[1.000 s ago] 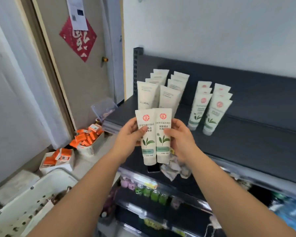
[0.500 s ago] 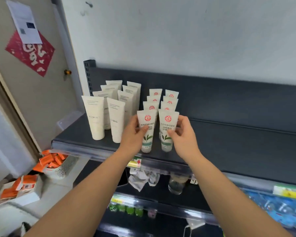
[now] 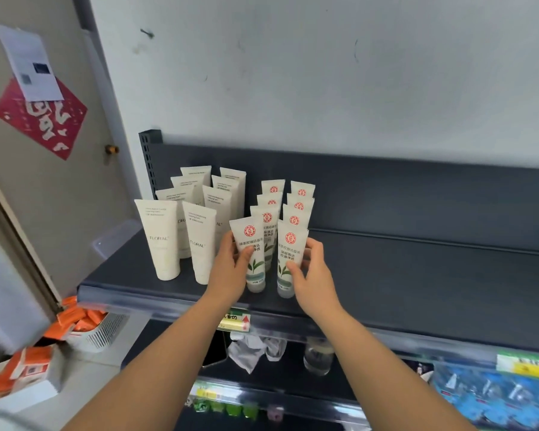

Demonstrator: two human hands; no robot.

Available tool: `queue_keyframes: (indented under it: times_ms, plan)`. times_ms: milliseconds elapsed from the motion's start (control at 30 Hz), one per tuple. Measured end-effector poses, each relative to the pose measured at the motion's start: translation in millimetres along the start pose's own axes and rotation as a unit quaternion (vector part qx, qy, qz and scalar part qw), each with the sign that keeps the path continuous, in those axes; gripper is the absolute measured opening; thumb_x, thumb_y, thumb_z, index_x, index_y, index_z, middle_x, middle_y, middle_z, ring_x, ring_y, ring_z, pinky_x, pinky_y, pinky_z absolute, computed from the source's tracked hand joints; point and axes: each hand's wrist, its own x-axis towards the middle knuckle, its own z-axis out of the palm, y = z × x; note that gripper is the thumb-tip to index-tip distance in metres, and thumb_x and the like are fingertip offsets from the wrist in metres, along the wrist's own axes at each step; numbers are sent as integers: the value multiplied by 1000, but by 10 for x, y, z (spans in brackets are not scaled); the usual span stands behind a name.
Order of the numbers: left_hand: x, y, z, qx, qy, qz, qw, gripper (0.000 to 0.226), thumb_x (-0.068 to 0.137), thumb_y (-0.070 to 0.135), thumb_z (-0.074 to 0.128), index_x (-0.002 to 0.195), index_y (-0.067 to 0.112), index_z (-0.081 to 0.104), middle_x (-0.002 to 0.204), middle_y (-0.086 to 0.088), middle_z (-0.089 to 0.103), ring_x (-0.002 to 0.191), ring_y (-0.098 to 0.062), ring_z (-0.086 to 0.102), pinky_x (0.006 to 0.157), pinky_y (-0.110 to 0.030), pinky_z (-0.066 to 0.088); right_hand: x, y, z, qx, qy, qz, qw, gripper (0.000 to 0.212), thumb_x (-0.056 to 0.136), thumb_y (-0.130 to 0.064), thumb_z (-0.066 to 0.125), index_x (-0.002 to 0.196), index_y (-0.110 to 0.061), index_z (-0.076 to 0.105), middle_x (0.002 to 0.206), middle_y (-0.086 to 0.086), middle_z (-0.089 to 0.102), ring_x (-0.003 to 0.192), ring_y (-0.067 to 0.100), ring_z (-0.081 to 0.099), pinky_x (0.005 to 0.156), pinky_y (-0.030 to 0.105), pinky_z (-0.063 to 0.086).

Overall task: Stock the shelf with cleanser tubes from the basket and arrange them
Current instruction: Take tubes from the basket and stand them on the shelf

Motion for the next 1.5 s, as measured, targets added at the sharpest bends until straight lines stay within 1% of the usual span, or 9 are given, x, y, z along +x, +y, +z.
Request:
queue_keyframes:
  times_ms: [200, 433, 633, 800, 1000, 1133, 1267, 1367, 1500]
  plan:
    - [-22, 13, -15, 30, -18, 10, 999, 34, 98, 19, 52, 131, 24, 43, 123, 10, 61, 110, -4, 59, 92, -26, 49, 21, 21, 3, -7, -15, 7, 1000, 45, 96, -15, 56, 133, -29, 34, 127, -12, 55, 110, 2, 56, 88, 22, 50]
    - [-46, 75, -38, 42, -38, -38, 998, 32, 98, 22, 52, 129, 24, 45, 124, 7, 61, 114, -11, 58, 96, -32, 48, 14, -39, -75, -11, -53, 44, 998, 39, 97, -20, 55, 133, -22, 39, 122, -9, 58, 108, 7, 57, 72, 12, 44]
    - [-287, -21, -111, 136, -66, -114, 982, 63, 94, 24, 59, 148, 21, 27, 135, 1, 54, 124, -17, 52, 102, -36, 43, -93, 86, -183, -112, -151, 112, 976, 53, 96, -41, 53, 140, -15, 37, 139, -3, 50, 119, 13, 51, 97, 28, 43]
    - [-558, -8, -222, 286, -73, -70, 953, 63, 97, 20, 51, 153, 18, 21, 152, -3, 38, 137, -20, 39, 110, -32, 33, -191, 42, -290, -249, -178, 74, 949, 51, 100, -37, 44, 142, -9, 37, 145, 8, 45, 129, 23, 47, 100, 29, 38]
    - [-856, -60, -474, 424, -135, -74, 893, 63, 99, 18, 41, 155, 13, 10, 160, -8, 17, 146, -25, 20, 116, -35, 22, -320, 41, -226, -387, -216, 57, 895, 27, 96, -16, 35, 117, -3, 47, 126, 16, 49, 103, 29, 51, 87, 36, 44]
    - [-990, -70, -674, 472, -155, -65, 866, 67, 99, 18, 40, 155, 11, 3, 162, -8, 3, 150, -23, 3, 121, -35, 10, -520, -31, -92, -447, -219, 25, 867, 35, 95, -16, 37, 126, -5, 48, 127, 15, 46, 93, 23, 35, 78, 32, 32]
    - [-1201, -2, -956, 488, -142, -55, 860, 70, 97, 20, 41, 155, 11, 2, 163, -7, 0, 150, -21, 1, 122, -35, 7, -724, -201, 178, -488, -228, -30, 842, 43, 95, -16, 39, 136, -2, 42, 139, 18, 39, 122, 33, 43, 93, 40, 40]
    - [-1397, -4, -1311, 502, -139, -61, 851, 71, 97, 21, 41, 155, 11, 1, 163, -7, 0, 150, -21, 1, 121, -34, 6, -913, -389, 472, -488, -231, -63, 839, 60, 100, -25, 36, 152, -3, 15, 158, 14, 19, 145, 29, 21, 116, 44, 25]
    - [-1716, -65, -1879, 533, -139, -86, 830, 73, 95, 26, 41, 155, 12, 1, 163, -7, -2, 150, -21, 1, 120, -35, 6, -1236, -607, 973, -468, -266, -99, 837, 65, 100, -27, 36, 153, -3, 6, 162, 14, 7, 149, 26, 10, 120, 40, 16]
